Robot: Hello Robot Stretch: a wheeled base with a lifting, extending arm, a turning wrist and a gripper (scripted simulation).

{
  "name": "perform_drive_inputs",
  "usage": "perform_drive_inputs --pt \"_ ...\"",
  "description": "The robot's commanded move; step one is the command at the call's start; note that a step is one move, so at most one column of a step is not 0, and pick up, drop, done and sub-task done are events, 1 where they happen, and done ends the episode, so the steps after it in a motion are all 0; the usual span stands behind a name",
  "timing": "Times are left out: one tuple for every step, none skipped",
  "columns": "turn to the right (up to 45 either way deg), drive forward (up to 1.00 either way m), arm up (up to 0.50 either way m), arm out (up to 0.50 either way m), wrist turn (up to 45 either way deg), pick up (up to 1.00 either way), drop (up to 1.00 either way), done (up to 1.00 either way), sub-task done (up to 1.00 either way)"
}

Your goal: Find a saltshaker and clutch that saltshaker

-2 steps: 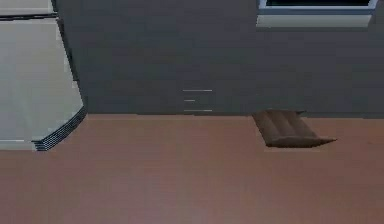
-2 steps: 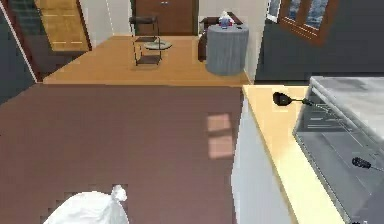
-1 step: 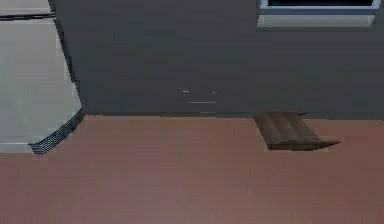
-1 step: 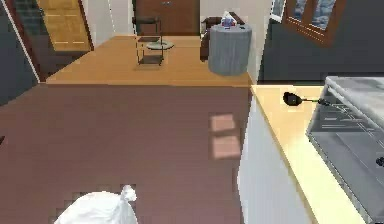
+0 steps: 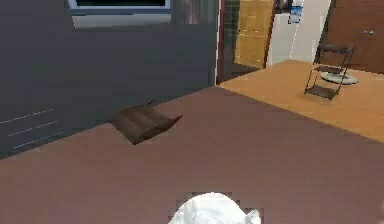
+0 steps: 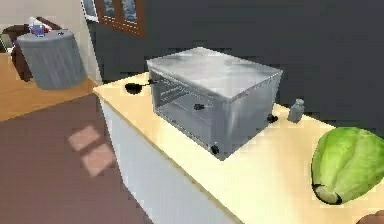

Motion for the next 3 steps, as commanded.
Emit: perform_drive_inputs --pt "45.0 0.0 0.0 0.0 0.0 0.0 0.0 0.0 0.0" --pt "0.0 0.15 0.0 0.0 0.0 0.0 0.0 0.0 0.0" --pt "-3.0 0.0 0.0 0.0 0.0 0.0 0.0 0.0 0.0"
